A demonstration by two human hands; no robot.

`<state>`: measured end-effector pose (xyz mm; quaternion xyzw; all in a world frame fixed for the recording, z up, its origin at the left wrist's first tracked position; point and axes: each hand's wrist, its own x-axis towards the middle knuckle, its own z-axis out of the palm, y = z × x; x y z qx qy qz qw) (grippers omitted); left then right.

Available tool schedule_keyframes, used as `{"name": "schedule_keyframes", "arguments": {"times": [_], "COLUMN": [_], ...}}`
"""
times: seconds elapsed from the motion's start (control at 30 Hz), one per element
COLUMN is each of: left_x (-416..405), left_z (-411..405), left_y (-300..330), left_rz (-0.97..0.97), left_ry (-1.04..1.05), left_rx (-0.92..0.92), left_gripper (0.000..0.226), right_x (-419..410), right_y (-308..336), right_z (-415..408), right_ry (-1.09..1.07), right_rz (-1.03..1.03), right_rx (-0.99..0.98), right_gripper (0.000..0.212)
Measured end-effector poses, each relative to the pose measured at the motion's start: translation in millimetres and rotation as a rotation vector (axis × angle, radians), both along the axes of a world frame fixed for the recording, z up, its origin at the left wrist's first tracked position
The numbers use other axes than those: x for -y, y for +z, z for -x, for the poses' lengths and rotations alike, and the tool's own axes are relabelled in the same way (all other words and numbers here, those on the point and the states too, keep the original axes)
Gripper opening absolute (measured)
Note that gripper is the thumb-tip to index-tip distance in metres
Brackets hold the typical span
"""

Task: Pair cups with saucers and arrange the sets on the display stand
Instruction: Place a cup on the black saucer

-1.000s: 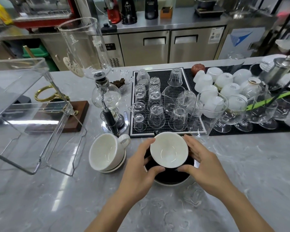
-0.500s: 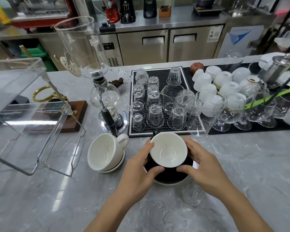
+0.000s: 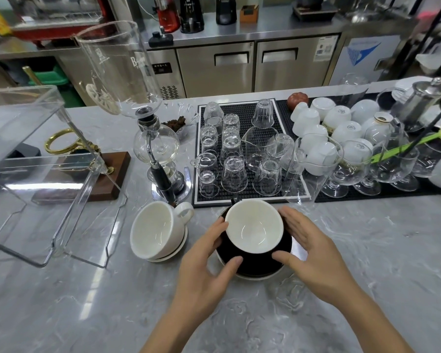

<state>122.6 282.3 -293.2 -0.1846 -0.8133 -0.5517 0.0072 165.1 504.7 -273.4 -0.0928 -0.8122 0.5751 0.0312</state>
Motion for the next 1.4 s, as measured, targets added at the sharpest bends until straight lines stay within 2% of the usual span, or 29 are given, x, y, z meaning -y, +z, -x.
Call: {"name": "schedule_keyframes", "arguments": {"times": [0.2, 0.3, 0.4, 0.47, 0.57, 0.7, 0.83, 1.13, 1.4], "left_x": [1.9, -0.8, -5.0, -7.8, -11.0, -9.6, -11.4, -11.1, -13.6], "left_z": [-21.6, -20.9, -19.2, -17.7, -14.7, -9.3, -3.3, 4.5, 4.4], "left_y": [-7.3, -5.2, -3.1, -3.4, -4.2, -9.7, -8.4, -6.1, -3.0], "left_rz": [-0.022, -0.039, -0.061, -0.082, -0.069, 0.023, 0.119, 0.118, 0.117], "left_ry": [0.255, 0.315, 0.354, 0.36, 0.375, 0.374, 0.346, 0.327, 0.347], "left_rx": [-0.082, 0.017, 0.136, 0.192, 0.24, 0.288, 0.313, 0.384, 0.396], "left_gripper": [0.031, 0.024, 0.005, 0.013, 0.03, 0.048, 0.054, 0.065, 0.063], "right_x": [-6.6, -6.3, -3.6, -1.0, 1.8, 3.2, 3.6, 1.7, 1.4], "right_y": [-8.2, -13.1, -14.2, -13.9, -15.0, -15.7, -13.8, -8.2, -11.9], "right_z": [-10.4, -9.6, -4.1, 0.3, 5.5, 8.3, 9.6, 14.9, 18.8], "right_ry": [-0.173, -0.247, -0.32, -0.335, -0.34, -0.343, -0.346, -0.335, -0.356], "right_rz": [-0.061, -0.083, -0.073, -0.067, -0.057, -0.104, -0.102, -0.045, 0.076], "right_rx": [-0.066, -0.035, -0.004, 0.027, 0.064, 0.1, 0.141, 0.178, 0.172], "right_gripper": [0.05, 0.037, 0.024, 0.02, 0.03, 0.034, 0.034, 0.029, 0.032]}}
